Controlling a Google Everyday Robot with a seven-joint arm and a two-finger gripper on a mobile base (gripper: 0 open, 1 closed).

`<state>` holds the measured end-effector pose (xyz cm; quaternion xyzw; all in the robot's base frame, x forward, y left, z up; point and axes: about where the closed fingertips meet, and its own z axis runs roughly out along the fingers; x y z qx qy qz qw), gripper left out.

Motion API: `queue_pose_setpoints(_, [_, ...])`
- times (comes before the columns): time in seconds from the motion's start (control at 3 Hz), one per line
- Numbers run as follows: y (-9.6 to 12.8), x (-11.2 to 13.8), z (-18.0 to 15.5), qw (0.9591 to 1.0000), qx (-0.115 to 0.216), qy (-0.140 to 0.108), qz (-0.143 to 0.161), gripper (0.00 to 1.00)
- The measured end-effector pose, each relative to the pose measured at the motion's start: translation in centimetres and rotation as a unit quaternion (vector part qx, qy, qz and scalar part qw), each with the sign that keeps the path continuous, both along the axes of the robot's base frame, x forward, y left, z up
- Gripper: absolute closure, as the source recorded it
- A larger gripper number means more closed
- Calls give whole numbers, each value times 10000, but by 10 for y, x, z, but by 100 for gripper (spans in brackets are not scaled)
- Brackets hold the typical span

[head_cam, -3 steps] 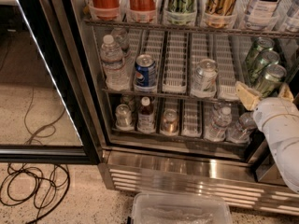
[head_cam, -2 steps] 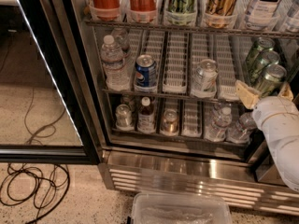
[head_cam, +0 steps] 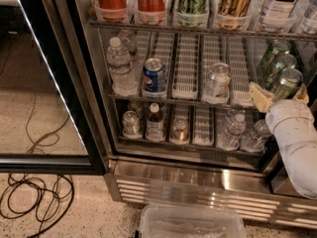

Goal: Pick green can from middle shelf of fridge

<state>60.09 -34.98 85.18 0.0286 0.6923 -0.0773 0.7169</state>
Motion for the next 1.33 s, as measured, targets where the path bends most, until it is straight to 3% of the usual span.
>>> queue_pose_setpoints(0.67, [-21, 9, 4, 9996, -170, -98, -219, 22])
queue_pose_setpoints(1.33, [-29, 18, 0, 9994, -269, -27, -236, 22])
